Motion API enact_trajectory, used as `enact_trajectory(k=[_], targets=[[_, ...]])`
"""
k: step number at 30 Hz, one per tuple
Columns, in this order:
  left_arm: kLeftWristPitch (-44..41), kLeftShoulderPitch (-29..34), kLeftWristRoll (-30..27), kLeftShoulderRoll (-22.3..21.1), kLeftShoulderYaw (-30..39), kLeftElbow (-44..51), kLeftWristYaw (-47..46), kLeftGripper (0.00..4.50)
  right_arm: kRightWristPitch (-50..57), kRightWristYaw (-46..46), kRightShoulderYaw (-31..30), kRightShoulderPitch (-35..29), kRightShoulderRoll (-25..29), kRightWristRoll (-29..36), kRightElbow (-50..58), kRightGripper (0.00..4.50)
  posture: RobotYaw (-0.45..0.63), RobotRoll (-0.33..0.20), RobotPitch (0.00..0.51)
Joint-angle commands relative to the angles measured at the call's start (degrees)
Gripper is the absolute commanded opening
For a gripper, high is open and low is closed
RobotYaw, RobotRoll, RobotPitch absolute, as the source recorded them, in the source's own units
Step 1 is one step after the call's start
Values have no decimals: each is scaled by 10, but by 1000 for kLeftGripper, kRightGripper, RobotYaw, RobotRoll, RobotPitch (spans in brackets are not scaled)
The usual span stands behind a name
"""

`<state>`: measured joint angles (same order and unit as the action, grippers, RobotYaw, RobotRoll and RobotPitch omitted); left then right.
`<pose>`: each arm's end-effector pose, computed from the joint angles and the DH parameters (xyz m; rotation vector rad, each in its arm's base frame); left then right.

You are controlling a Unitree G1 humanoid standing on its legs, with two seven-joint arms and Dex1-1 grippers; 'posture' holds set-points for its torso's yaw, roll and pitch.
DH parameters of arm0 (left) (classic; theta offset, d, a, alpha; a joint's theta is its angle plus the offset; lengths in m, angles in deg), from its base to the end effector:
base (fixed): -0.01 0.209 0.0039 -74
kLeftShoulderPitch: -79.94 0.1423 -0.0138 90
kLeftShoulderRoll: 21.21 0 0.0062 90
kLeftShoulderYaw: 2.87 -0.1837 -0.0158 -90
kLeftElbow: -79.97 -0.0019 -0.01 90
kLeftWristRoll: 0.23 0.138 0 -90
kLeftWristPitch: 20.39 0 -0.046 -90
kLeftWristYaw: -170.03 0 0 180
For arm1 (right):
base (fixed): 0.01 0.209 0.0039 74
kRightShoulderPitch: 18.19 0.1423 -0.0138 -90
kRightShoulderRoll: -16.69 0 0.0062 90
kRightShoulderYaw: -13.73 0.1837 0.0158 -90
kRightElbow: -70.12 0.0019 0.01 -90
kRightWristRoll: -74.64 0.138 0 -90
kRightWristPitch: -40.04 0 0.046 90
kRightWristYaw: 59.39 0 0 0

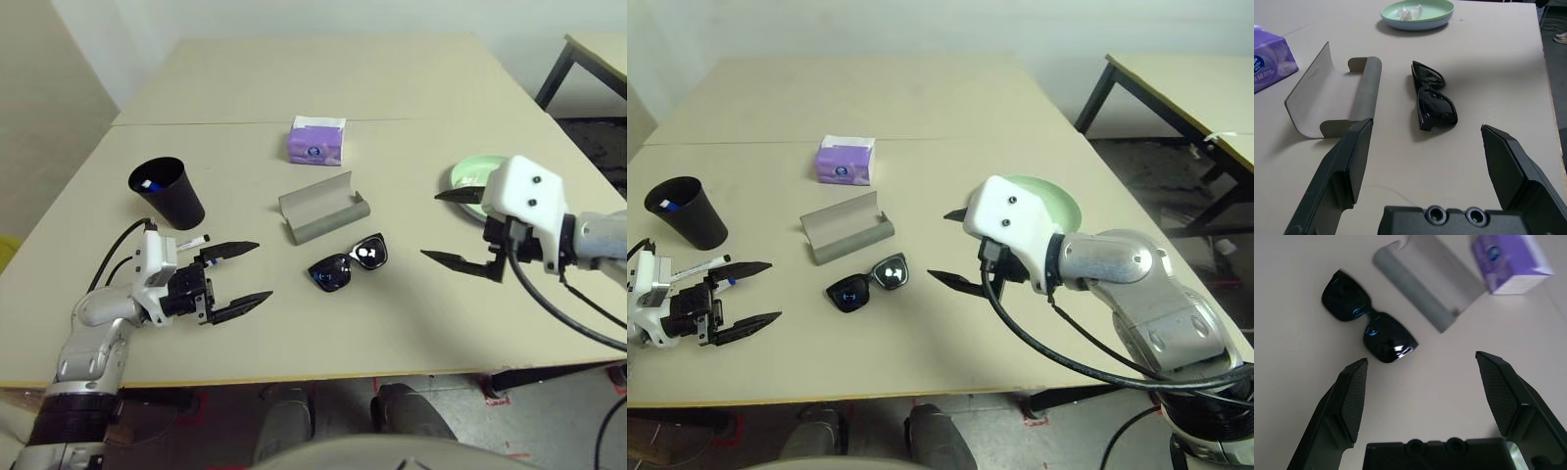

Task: Organize and tidy the items on the table.

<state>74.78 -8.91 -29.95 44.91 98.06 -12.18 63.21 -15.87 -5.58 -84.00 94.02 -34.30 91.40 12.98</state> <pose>0.1953 0.3047 0.1108 0.2476 -0.0104 -1.0972 0.2160 -0.2018 0.2222 -0.8142 0.1530 1.1026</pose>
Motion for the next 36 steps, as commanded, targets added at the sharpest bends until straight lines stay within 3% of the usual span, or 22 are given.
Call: enact_trajectory(k=[1,5,8,14,24,36], targets=[[0,-3,1,-6,4,-6,4,4500,8,26,-83,86,-13,-50,-1,4484,-89,0,71],[5,-11,4,-2,1,-20,9,4500,16,75,-187,165,-15,-124,-16,4484,-90,0,73],[11,-12,7,5,-3,-26,9,4500,65,88,-252,227,-64,-157,-49,4484,-85,0,76],[15,-3,9,15,-5,-19,4,4500,104,98,-325,274,-128,-212,-103,4484,-79,0,75],[16,-4,11,22,-13,-13,-3,4500,96,104,-376,307,-215,-262,-203,4484,-75,0,76],[24,1,14,31,-13,-15,-11,4500,44,107,-390,295,-277,-297,-283,4484,-62,0,85]])
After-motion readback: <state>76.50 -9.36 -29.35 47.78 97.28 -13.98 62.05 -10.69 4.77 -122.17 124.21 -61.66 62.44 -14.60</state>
